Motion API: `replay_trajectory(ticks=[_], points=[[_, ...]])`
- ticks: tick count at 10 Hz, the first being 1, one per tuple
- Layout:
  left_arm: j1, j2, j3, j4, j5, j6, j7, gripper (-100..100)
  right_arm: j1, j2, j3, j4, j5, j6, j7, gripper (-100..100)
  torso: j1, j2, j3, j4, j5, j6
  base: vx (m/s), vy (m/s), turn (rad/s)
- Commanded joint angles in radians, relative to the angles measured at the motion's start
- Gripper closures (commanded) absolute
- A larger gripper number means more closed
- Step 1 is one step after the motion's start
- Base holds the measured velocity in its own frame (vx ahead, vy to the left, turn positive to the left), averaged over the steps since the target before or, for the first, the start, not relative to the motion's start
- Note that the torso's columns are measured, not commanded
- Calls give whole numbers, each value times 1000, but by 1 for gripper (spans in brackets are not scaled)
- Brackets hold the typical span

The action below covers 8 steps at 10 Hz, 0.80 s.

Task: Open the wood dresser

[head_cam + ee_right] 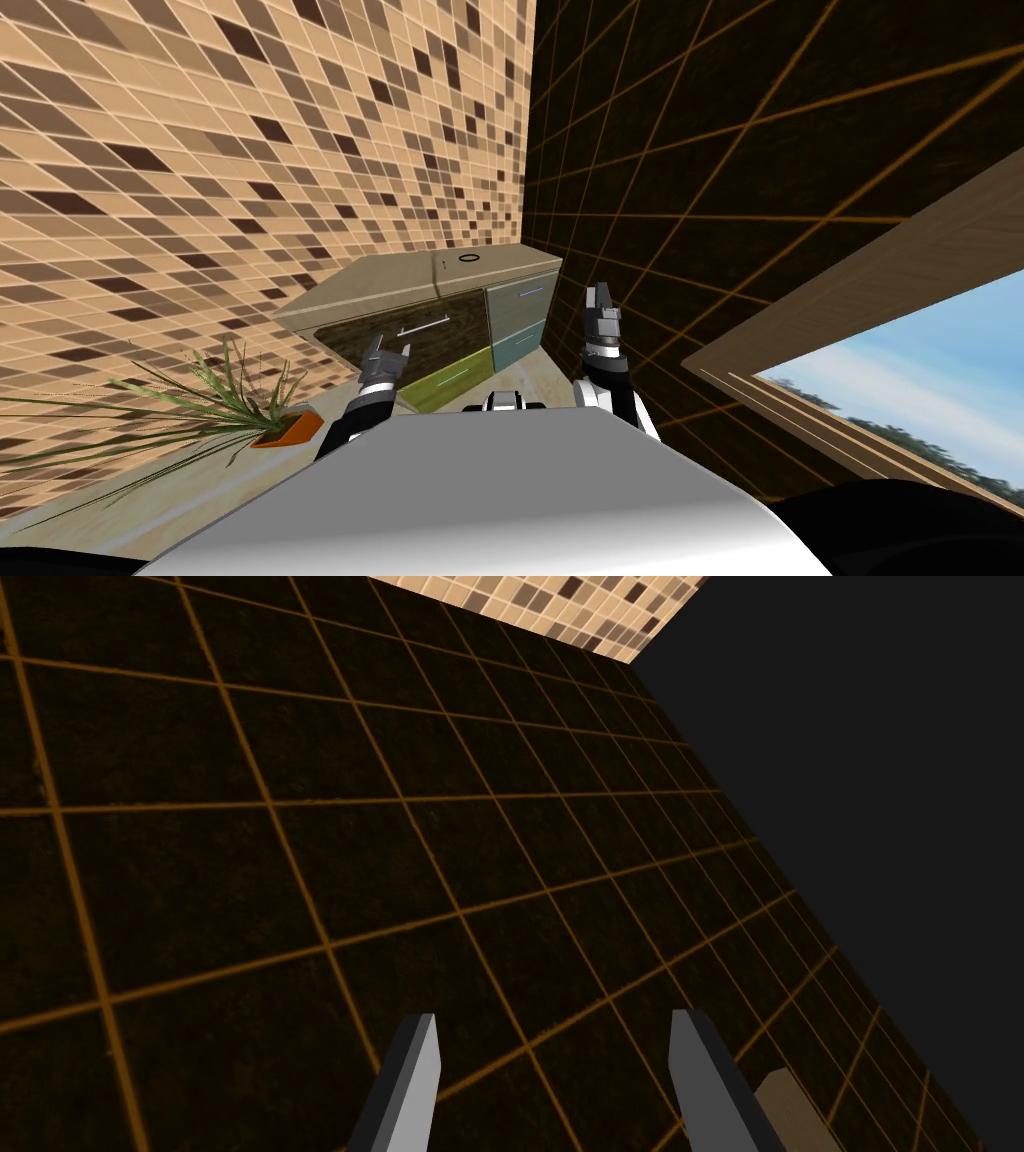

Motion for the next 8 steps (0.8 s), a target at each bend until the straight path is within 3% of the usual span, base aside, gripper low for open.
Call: replay_trajectory(ticks=[1,2,5,6,8], points=[[3,-73,6,4,9,9,3,-100,0,0,0,0,0,0,0,0,1,0,0,0,0,0,49,-49,31],[3,-90,7,5,10,10,4,-100,0,0,0,0,0,0,0,0,0,-1,0,0,0,0,32,-29,16],[14,-79,9,-16,12,19,5,-100,0,0,0,0,0,0,0,0,0,-4,-2,-1,0,0,46,-1,-8],[15,-79,10,-19,13,22,5,100,0,0,0,0,0,0,0,0,-1,-2,-2,-1,0,0,7,1,1],[29,-78,5,-33,14,21,7,100,0,0,0,0,0,0,0,0,-5,5,3,1,-1,0,-117,-71,9]])
